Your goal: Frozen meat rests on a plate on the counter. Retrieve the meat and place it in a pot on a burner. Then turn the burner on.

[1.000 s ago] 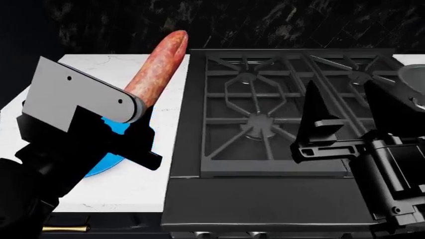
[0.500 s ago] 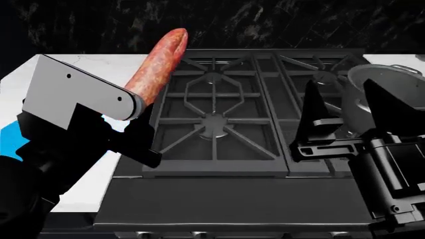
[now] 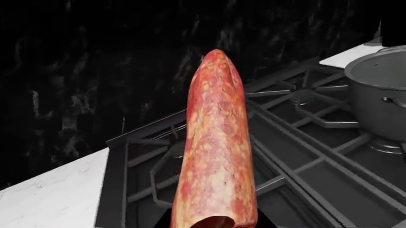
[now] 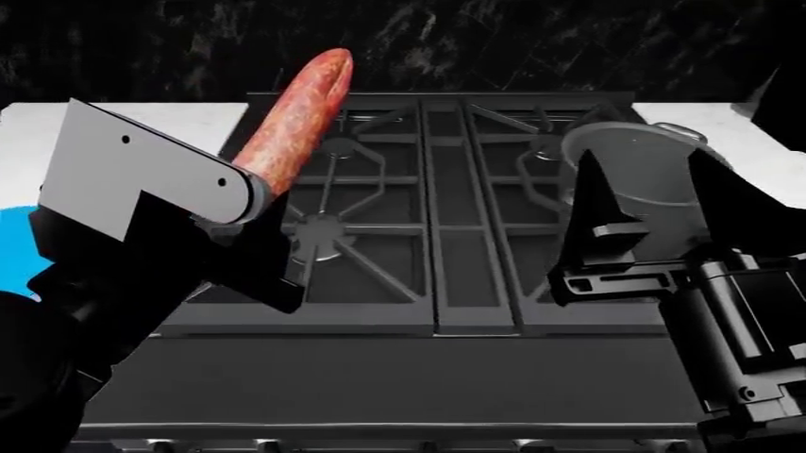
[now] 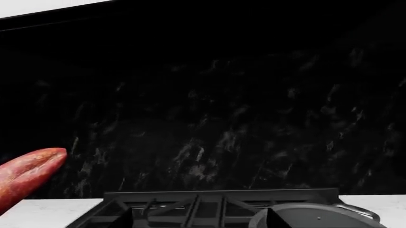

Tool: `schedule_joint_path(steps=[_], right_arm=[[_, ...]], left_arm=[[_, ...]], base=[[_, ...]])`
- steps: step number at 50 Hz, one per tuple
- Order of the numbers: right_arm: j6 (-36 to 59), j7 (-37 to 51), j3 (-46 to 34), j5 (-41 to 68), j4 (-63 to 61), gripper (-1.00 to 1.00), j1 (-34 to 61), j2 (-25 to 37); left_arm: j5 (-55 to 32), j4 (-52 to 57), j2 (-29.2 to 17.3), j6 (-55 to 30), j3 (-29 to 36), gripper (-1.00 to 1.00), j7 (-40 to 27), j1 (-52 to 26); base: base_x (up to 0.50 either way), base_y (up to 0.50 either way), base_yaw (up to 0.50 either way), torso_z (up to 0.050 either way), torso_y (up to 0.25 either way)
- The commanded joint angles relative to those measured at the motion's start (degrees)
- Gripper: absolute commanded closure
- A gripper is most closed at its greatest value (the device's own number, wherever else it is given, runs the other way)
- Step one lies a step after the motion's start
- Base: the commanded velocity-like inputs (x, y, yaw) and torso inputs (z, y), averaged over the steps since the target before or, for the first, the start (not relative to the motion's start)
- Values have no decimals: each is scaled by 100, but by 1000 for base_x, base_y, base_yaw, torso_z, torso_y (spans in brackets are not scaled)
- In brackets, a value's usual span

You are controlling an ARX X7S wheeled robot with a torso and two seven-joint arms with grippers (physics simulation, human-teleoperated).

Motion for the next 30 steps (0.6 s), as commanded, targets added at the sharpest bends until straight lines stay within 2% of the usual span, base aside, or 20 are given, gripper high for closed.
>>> schedule_joint_path(steps=[1, 30], right_arm=[[-59, -36, -16, -72, 17, -100, -58, -6], [-104, -65, -137, -177, 72, -100, -30, 5]], left_arm=[[39, 1, -17, 56, 5, 100, 11, -12], [82, -59, -56, 105, 77, 100, 111, -101]], base=[[0, -355, 0, 0, 0], [0, -358, 0, 0, 0]])
